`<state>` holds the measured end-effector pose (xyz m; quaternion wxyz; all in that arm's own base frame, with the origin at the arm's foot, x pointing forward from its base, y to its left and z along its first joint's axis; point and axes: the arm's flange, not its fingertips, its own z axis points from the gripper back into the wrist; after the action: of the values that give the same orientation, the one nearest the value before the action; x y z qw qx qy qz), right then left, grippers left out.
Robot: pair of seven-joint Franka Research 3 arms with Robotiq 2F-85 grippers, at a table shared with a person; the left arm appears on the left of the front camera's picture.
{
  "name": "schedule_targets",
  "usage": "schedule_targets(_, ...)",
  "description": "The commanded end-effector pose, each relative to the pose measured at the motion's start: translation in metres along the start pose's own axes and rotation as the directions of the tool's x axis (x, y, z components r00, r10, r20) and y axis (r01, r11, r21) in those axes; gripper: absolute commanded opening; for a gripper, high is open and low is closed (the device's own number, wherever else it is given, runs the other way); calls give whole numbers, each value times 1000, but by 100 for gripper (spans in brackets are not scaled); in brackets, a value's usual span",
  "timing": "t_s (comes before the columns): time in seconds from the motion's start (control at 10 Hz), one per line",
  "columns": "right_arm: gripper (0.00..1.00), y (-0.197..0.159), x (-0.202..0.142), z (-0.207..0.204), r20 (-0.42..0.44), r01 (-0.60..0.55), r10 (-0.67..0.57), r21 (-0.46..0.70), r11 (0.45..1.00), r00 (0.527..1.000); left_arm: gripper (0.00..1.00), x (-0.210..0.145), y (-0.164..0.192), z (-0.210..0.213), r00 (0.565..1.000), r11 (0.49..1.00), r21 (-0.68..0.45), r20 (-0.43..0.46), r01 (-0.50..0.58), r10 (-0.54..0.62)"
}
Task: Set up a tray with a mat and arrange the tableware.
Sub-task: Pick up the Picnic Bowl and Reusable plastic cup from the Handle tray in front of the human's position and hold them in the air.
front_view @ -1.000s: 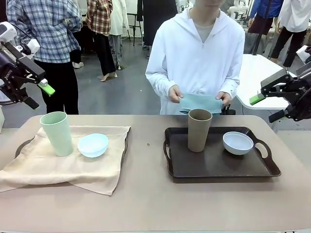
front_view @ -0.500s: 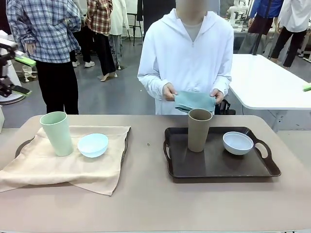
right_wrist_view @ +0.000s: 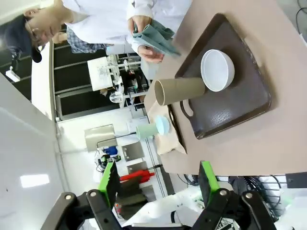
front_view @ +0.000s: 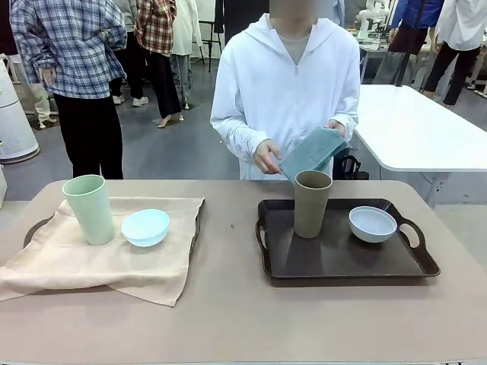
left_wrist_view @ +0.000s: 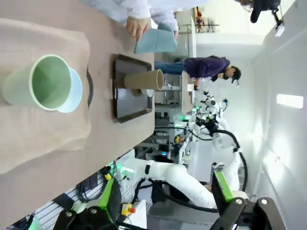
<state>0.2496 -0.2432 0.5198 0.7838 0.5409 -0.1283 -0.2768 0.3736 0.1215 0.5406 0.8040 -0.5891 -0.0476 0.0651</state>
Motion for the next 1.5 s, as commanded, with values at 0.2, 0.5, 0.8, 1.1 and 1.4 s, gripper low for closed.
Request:
schedule_targets(0.2,87,0,0,0,0,0,0,0,1000,1000,100,0,0,0,1000,1000,0,0,0,0)
schedule_targets(0.5,87,0,0,0,0,0,0,0,1000,1000,100,0,0,0,1000,1000,0,0,0,0)
schedule_targets(0.8,87,0,0,0,0,0,0,0,1000,1000,100,0,0,0,1000,1000,0,0,0,0)
schedule_targets(1.1,87,0,0,0,0,0,0,0,1000,1000,100,0,0,0,1000,1000,0,0,0,0)
schedule_targets(1.4,87,0,-2,-1,6,18,-18,-17,1000,1000,100,1,1,-1,1000,1000,5,-1,-1,1)
